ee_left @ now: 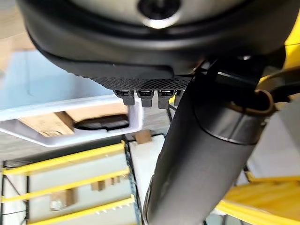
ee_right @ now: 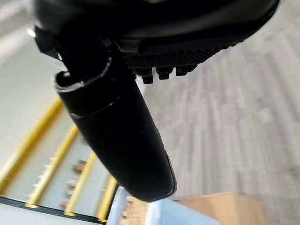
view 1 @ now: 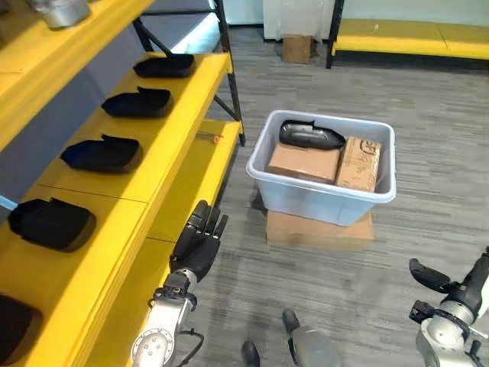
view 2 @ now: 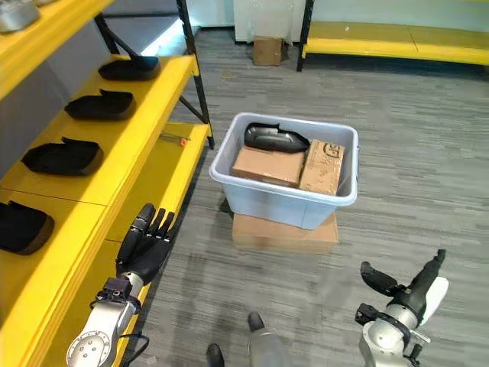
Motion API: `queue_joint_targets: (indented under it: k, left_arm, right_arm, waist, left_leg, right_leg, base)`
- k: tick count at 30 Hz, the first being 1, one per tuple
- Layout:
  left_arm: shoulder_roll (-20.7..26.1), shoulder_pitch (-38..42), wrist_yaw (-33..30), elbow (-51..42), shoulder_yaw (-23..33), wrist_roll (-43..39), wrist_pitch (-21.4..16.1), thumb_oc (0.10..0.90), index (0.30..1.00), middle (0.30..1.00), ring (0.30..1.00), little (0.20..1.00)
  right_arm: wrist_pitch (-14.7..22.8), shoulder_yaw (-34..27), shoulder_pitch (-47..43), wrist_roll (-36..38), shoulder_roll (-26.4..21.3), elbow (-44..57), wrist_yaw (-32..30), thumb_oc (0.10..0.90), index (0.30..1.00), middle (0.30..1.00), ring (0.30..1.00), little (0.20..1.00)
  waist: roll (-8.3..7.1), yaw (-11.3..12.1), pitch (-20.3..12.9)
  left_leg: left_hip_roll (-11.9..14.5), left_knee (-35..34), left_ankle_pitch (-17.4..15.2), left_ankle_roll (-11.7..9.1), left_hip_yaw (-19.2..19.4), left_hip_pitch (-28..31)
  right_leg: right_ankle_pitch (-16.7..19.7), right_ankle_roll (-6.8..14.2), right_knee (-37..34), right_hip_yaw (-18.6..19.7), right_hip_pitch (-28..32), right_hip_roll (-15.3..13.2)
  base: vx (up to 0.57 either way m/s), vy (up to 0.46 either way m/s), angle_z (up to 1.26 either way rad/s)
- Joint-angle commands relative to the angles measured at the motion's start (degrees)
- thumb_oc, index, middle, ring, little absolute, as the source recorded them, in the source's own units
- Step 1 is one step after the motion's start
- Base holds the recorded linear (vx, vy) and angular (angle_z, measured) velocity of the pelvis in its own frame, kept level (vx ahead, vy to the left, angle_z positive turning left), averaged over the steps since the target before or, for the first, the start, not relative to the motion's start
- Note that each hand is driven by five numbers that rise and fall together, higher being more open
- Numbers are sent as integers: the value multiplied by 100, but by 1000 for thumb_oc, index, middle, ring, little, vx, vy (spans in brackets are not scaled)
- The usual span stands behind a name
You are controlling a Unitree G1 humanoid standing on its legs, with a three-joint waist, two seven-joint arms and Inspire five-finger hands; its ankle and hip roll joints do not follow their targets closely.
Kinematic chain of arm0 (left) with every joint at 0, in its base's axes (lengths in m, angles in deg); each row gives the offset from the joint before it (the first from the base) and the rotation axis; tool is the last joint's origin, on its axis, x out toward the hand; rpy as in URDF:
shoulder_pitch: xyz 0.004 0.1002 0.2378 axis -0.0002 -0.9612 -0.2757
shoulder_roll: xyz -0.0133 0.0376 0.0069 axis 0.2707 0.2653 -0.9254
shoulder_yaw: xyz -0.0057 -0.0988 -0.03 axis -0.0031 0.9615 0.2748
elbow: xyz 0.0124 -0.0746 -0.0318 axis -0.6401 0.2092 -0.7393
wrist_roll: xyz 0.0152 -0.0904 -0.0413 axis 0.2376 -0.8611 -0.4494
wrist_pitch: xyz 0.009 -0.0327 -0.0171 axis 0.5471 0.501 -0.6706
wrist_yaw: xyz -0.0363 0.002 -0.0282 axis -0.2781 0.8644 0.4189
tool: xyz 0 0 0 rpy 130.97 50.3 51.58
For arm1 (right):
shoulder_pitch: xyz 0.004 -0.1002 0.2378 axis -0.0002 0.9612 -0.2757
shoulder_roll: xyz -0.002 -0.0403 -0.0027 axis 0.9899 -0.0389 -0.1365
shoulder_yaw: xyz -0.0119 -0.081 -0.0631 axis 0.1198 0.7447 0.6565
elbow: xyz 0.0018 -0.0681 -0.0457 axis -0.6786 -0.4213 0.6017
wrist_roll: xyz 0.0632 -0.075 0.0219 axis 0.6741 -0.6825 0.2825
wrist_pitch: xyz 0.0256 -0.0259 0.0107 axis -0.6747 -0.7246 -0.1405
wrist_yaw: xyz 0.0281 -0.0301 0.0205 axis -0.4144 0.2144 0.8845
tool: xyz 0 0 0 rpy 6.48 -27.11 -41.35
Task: Move parts from the plastic box to the shelf.
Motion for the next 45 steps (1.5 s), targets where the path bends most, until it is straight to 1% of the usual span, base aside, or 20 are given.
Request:
queue_joint_targets:
  k: [1, 3, 6, 9, 10, 12, 14, 15, 18, 21, 27, 29, 31, 35, 37, 38, 40, 43, 44, 45]
  left_arm:
    - [229, -107, 387, -637, 115, 9, -202, 900, 1000, 1000, 1000, 1000]
    - [252, -199, 465, -620, 143, 28, -376, 900, 1000, 1000, 1000, 1000]
    - [305, -193, 434, -573, 274, -9, -447, 900, 1000, 1000, 1000, 1000]
    - [395, -226, 555, -556, 406, -14, -284, 900, 1000, 1000, 1000, 1000]
    - [406, -231, 575, -549, 418, -5, -269, 900, 1000, 1000, 1000, 1000]
    - [473, -290, 669, -506, 469, -50, -288, 900, 1000, 1000, 1000, 1000]
    - [488, -309, 730, -501, 489, -39, -288, 900, 1000, 1000, 1000, 1000]
    - [494, -359, 755, -518, 528, -47, -280, 900, 1000, 1000, 1000, 1000]
    - [513, -404, 770, -511, 542, -60, -239, 900, 1000, 1000, 1000, 1000]
    - [535, -450, 863, -484, 560, -49, -61, 900, 1000, 1000, 1000, 1000]
    - [458, -613, 921, -465, 619, -228, 188, 900, 1000, 1000, 1000, 1000]
    - [442, -625, 872, -486, 682, -368, 359, 900, 1000, 1000, 1000, 1000]
    - [407, -588, 878, -499, 677, -285, 419, 900, 1000, 1000, 1000, 1000]
    - [374, -378, 857, -459, 631, -250, 550, 900, 1000, 1000, 1000, 1000]
    - [314, -189, 808, -280, 592, -199, 733, 900, 1000, 1000, 1000, 1000]
    - [264, -90, 844, -167, 550, -122, 866, 900, 1000, 1000, 1000, 1000]
    - [202, 1, 926, -108, 475, 35, 949, 900, 1000, 1000, 1000, 1000]
    - [191, -133, 825, -232, 411, 39, 643, 900, 1000, 1000, 1000, 1000]
    - [200, -176, 774, -305, 425, 14, 513, 900, 1000, 1000, 1000, 1000]
    - [170, -179, 759, -347, 444, 50, 508, 900, 1000, 1000, 1000, 1000]
  right_arm:
    - [576, -172, -564, -527, -349, 620, 240, 900, 1000, 1000, 1000, 1000]
    - [617, -27, -624, -482, -364, 614, 485, 900, 1000, 1000, 1000, 1000]
    - [631, 145, -729, -403, -398, 582, 659, 900, 1000, 1000, 1000, 1000]
    - [629, 190, -818, -511, -408, 533, 727, 900, 1000, 1000, 1000, 1000]
    - [618, 195, -832, -526, -403, 523, 735, 900, 1000, 1000, 1000, 1000]
    - [522, 239, -936, -548, -365, 466, 859, 900, 1000, 1000, 1000, 1000]
    - [460, 264, -1000, -554, -358, 454, 906, 900, 1000, 1000, 1000, 1000]
    - [380, 260, -1082, -549, -353, 452, 998, 900, 1000, 1000, 1000, 1000]
    - [358, 236, -1113, -621, -408, 481, 1037, 900, 1000, 1000, 1000, 1000]
    - [417, 182, -1010, -795, -410, 603, 1105, 900, 1000, 1000, 1000, 1000]
    - [649, 143, -805, -1346, -635, 711, 1599, 900, 1000, 1000, 1000, 1000]
    - [666, 231, -747, -1445, -909, 782, 1808, 900, 1000, 1000, 1000, 1000]
    - [757, 257, -756, -1526, -1043, 755, 1862, 900, 1000, 1000, 1000, 1000]
    - [865, 265, -940, -1631, -1458, 729, 1993, 900, 1000, 1000, 1000, 1000]
    - [883, 256, -1062, -1604, -1586, 623, 2052, 900, 1000, 1000, 1000, 1000]
    - [898, 217, -1048, -1555, -1622, 592, 2125, 900, 1000, 1000, 1000, 1000]
    - [925, 214, -1055, -1382, -1661, 559, 2272, 900, 1000, 1000, 1000, 1000]
    - [1137, 413, -1058, -1250, -1600, 440, 2579, 900, 1000, 1000, 1000, 1000]
    - [1182, 512, -1051, -1232, -1536, 443, 2686, 900, 1000, 1000, 1000, 1000]
    - [1167, 579, -997, -1186, -1467, 490, 2722, 900, 1000, 1000, 1000, 1000]
  waist:
    - [-139, 234, -443]
    - [-170, 365, -496]
    - [-241, 523, -500]
    - [-302, 569, -475]
    - [-307, 577, -469]
    - [-374, 637, -472]
    - [-411, 662, -473]
    - [-457, 701, -465]
    - [-494, 710, -447]
    - [-513, 665, -459]
    - [-406, 568, -557]
    - [-339, 524, -565]
    - [-306, 493, -556]
    - [-147, 457, -431]
    - [-96, 422, -347]
    - [-88, 347, -329]
    - [-56, 283, -276]
    - [-42, 441, -228]
    - [-52, 482, -218]
    - [-59, 484, -208]
  left_leg:
    - [-441, -161, -111, 207, -32, -12]
    - [-354, -171, -95, 224, 211, -92]
    - [-266, -133, -114, 243, 435, -144]
    - [-164, 0, -261, 209, 531, -69]
    - [-154, 17, -280, 204, 542, -56]
    - [16, 67, -373, 91, 699, 85]
    - [126, 56, -397, 23, 820, 172]
    - [283, 28, -425, -72, 1040, 317]
    - [420, 11, -439, -150, 1248, 440]
    - [534, 69, -489, -201, 1336, 489]
    - [825, 60, -367, -398, 1181, 541]
    - [1126, -49, -139, -583, 1172, 635]
    - [1272, -93, -19, -666, 1165, 657]
    - [1765, 15, 697, -941, 1088, 455]
    - [1968, 327, 1028, -1014, 1236, 250]
    - [2012, 498, 1059, -1096, 1387, 261]
    - [1995, 815, 1266, -1108, 1495, 110]
    - [1374, 974, 1009, -879, 909, -274]
    - [1227, 872, 986, -827, 840, -395]
    - [1199, 715, 1098, -852, 1026, -501]
  right_leg:
    - [-47, 62, -476, -115, 559, 267]
    - [-266, 71, -51, -581, 412, 194]
    - [-216, 203, 166, -1012, 244, -120]
    - [109, 466, -140, -1007, 187, -590]
    - [159, 493, -184, -1009, 198, -640]
    - [690, 706, -615, -1132, 202, -1123]
    - [931, 802, -809, -1243, 187, -1314]
    - [1228, 920, -1047, -1456, 184, -1520]
    - [1439, 993, -1188, -1625, 154, -1677]
    - [1512, 1020, -1185, -1591, 97, -1824]
    - [943, 946, -1136, -1487, 352, -1655]
    - [480, 763, -789, -1643, 400, -1452]
    - [323, 654, -661, -1678, 413, -1356]
    - [-124, 313, -228, -1768, 354, -1085]
    - [-240, 153, -138, -1937, 391, -1019]
    - [-337, 130, -121, -2023, 470, -1001]
    - [-233, 0, -216, -2145, 500, -915]
    - [-211, -27, -356, -1771, 607, -746]
    - [-191, -14, -425, -1678, 656, -710]
    - [-174, 7, -552, -1725, 786, -704]
  base:
    - [72, 91, -17]
    - [8, 69, -19]
    - [-15, -26, -89]
    - [16, -113, -53]
    - [23, -181, -8]
    - [28, -222, -15]
    - [26, -248, -26]
    - [37, -378, -31]
    - [28, -270, -28]
    - [35, -393, -29]
    - [60, -446, -1]
    - [30, -621, 19]
    - [-2, -406, 15]
    - [-69, -369, 9]
    - [-32, -332, 12]
    - [15, -281, 25]
    - [-15, -240, 59]
    - [119, -149, 25]
    - [173, -45, -7]
    - [180, -5, -24]
